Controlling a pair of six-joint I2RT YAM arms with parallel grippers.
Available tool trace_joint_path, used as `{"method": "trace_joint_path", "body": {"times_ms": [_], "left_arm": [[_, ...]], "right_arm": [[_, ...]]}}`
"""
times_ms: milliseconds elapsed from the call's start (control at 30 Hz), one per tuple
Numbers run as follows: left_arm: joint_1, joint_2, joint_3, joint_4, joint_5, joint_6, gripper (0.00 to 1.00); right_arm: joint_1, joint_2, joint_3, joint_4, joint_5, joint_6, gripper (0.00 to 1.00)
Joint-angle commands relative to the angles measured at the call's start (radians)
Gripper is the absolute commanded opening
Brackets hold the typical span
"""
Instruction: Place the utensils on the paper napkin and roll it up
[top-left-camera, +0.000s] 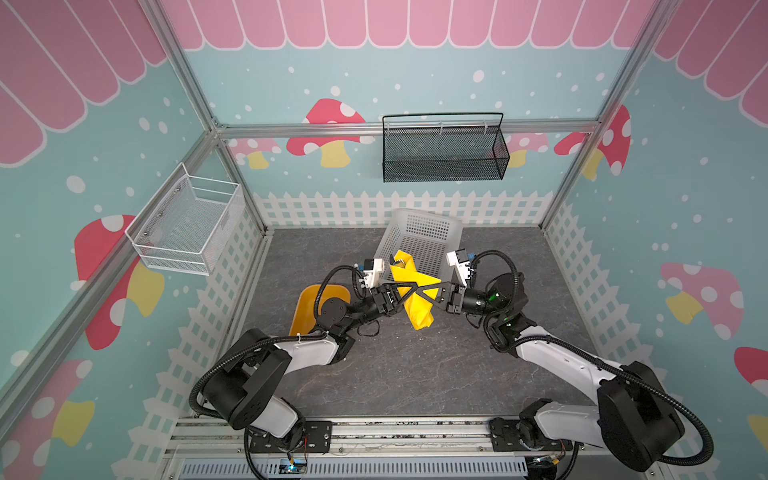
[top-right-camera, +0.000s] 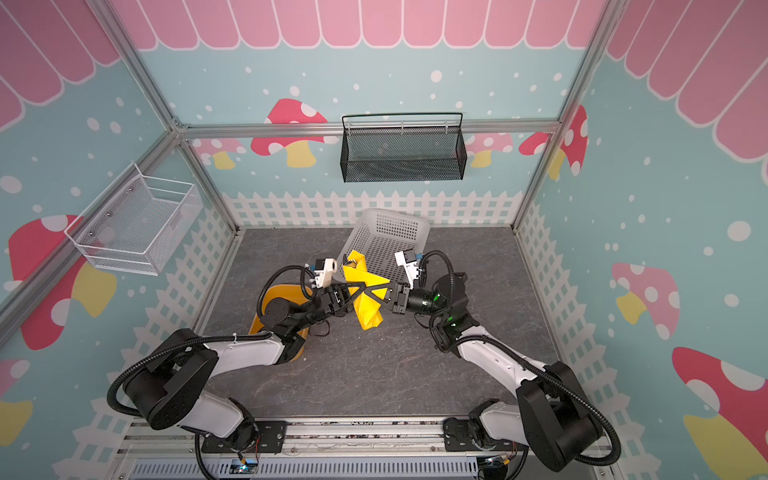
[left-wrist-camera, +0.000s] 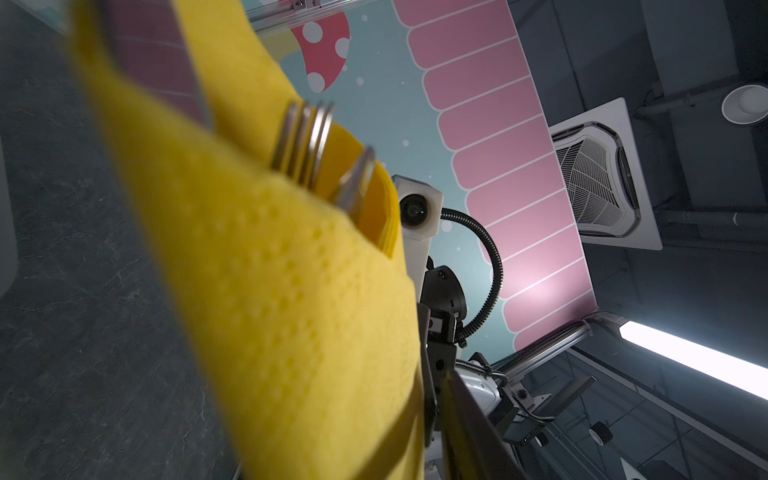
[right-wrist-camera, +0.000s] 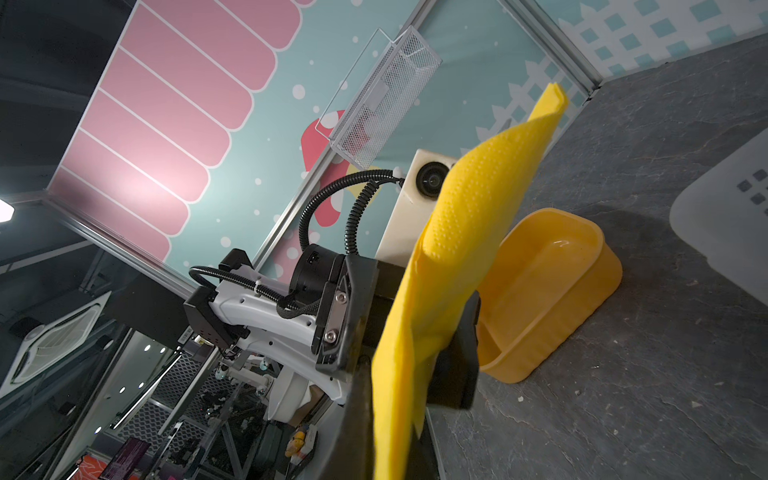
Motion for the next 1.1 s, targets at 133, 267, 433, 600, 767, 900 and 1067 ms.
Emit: {"method": "trace_joint_path", "body": {"times_ms": [133,267,433,600,767,900,1067], "left_arm": [[-0.001,-0.030,-0.019,0.045,-0.021,-0.016,0.36],[-0.001,-0.029,-0.021,0.045,-0.031,-0.017,0.33],[0.000,-0.028,-0.019,0.045,-0.033,-0.017,0.25],[-0.001,-0.027,-0.022,0.045,-0.039,-0.015,0.18],[0.000,-0.033,-0.016,0.045,-0.028,-0.011,0.11],[0.000,-0.044,-0.017,0.045,-0.030,0.002,0.08],[0.000,-0.060,-0.016,0.045,-0.025,0.018,0.03]], "right_arm": [[-0.008,-0.040,-0.011,-0.016,0.030,-0.030,0.00],[-0.007,-0.044,-0.013,-0.022,0.033,-0.030,0.00],[-0.007,-0.046,-0.018,-0.033,0.034,-0.033,0.00],[-0.007,-0.053,-0.019,-0.034,0.031,-0.035,0.00],[-0.007,-0.059,-0.020,-0.034,0.027,-0.037,0.00],[-0.007,-0.066,-0.019,-0.035,0.026,-0.036,0.00],[-0.007,-0.073,-0.020,-0.032,0.021,-0.036,0.01]]}}
